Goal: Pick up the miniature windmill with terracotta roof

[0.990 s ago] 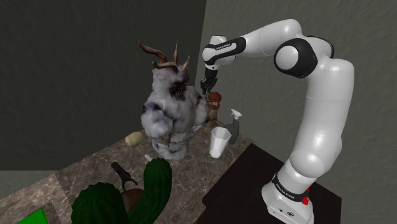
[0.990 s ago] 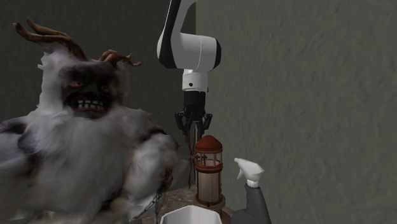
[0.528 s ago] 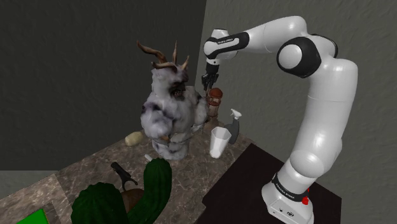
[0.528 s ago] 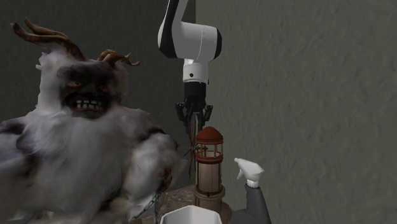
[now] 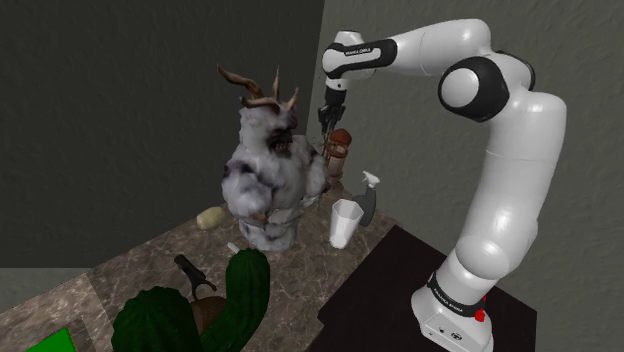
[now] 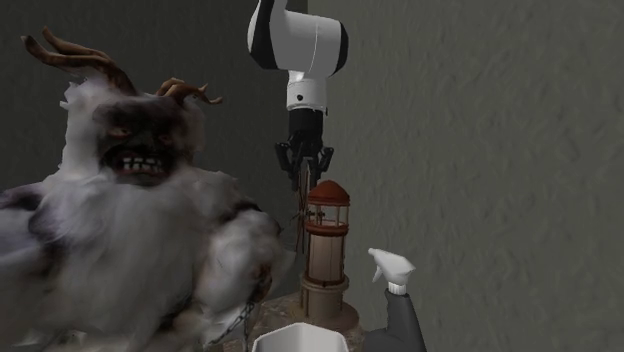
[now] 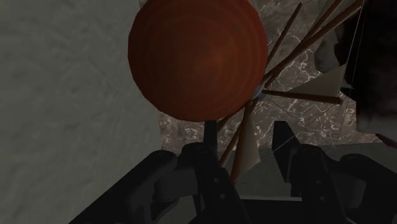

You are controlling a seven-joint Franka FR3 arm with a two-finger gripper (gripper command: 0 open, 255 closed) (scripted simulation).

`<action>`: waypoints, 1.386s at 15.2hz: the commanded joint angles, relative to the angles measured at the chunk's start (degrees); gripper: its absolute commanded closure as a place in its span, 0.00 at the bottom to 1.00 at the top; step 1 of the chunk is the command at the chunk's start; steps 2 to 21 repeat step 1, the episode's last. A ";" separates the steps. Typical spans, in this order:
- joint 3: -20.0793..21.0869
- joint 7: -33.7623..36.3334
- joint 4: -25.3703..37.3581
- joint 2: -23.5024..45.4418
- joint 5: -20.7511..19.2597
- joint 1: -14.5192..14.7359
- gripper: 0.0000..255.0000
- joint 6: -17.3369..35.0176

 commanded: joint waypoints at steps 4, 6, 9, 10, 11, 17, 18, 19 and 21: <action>0.00 0.08 0.34 -0.19 -0.04 0.03 1.00 -0.42; 0.00 0.08 0.34 -0.19 -0.04 0.03 1.00 -0.42; 0.00 0.08 0.34 -0.19 -0.04 0.03 1.00 -0.42; 0.00 0.08 0.34 -0.19 -0.04 0.03 1.00 -0.42; 0.00 0.08 0.34 -0.19 -0.04 0.03 1.00 -0.42; 0.00 0.08 0.34 -0.19 -0.04 0.03 1.00 -0.42; 0.00 0.08 0.34 -0.19 -0.04 0.03 1.00 -0.42; 0.00 0.08 0.34 -0.19 -0.04 0.03 1.00 -0.42; 0.00 0.08 0.34 -0.19 -0.04 0.03 1.00 -0.42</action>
